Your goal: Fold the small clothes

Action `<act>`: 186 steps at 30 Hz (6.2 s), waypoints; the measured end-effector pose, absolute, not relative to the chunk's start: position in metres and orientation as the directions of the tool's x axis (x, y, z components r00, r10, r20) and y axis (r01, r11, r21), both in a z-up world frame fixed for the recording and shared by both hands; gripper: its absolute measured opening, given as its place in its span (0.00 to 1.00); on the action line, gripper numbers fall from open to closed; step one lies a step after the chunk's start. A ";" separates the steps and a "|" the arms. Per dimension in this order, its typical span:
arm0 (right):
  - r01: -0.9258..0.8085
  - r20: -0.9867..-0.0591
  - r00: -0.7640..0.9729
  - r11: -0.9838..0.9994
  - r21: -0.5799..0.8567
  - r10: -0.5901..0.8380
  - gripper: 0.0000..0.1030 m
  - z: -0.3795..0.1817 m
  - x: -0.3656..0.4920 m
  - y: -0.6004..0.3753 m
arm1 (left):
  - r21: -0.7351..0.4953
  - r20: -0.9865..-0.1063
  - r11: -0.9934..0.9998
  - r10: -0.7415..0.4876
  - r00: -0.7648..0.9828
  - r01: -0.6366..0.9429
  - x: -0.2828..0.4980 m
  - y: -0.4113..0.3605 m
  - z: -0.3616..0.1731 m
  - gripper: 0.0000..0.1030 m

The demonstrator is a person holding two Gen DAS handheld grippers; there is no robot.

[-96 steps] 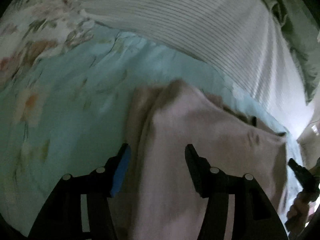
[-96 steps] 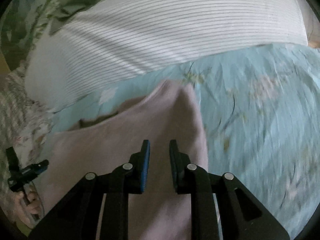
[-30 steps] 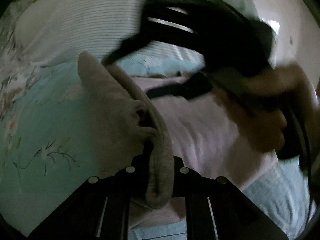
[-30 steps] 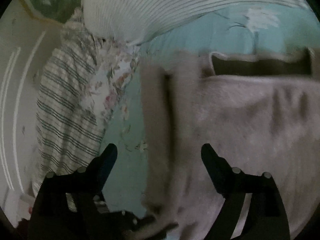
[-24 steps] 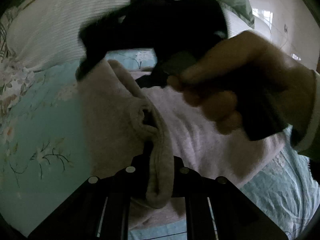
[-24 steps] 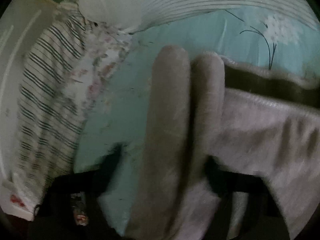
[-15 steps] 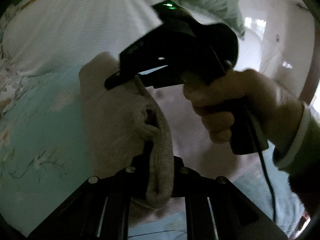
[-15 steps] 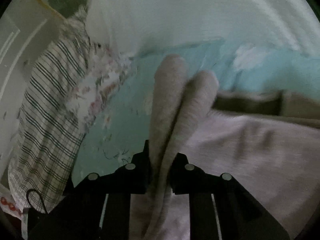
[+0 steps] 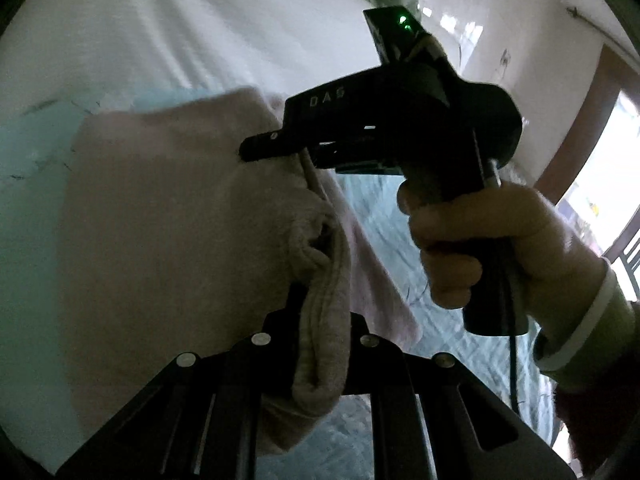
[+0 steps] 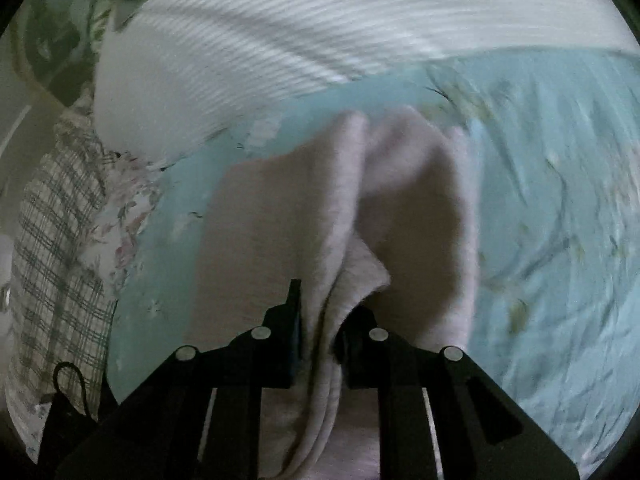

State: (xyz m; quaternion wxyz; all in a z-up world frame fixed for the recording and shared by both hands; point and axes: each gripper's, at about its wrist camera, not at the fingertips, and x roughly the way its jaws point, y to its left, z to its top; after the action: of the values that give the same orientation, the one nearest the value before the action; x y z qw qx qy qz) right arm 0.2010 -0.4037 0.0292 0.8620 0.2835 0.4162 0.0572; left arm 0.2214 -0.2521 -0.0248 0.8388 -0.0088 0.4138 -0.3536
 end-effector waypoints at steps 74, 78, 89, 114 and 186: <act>-0.043 -0.517 0.712 0.765 0.643 0.475 0.32 0.039 0.133 -0.243 | -0.550 -0.594 0.779 -0.619 0.514 0.303 0.235 -0.003 0.012 0.35; -0.105 -0.515 0.671 0.756 0.646 0.534 0.32 0.026 0.136 -0.192 | -0.507 -0.604 0.818 -0.561 0.566 0.270 0.196 0.048 0.019 0.35; -0.002 -0.597 0.609 0.753 0.658 0.523 0.43 -0.035 0.124 -0.155 | -0.486 -0.703 0.865 -0.471 0.533 0.123 0.145 0.113 -0.048 0.42; 0.033 -0.634 0.672 0.841 0.541 0.382 0.24 0.001 0.148 -0.152 | -0.445 -0.628 0.847 -0.527 0.573 0.291 0.125 0.109 -0.004 0.40; 0.083 -0.717 0.642 0.905 0.417 0.272 0.09 -0.006 -0.004 -0.132 | -0.396 -0.713 0.866 -0.499 0.493 0.304 0.052 0.106 -0.034 0.24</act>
State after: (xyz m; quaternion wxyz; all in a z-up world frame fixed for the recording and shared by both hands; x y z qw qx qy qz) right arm -0.0044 -0.1318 -0.0064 0.8811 0.2114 0.4197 0.0536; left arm 0.0521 0.1063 -0.0340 0.8571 -0.1090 0.4457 -0.2343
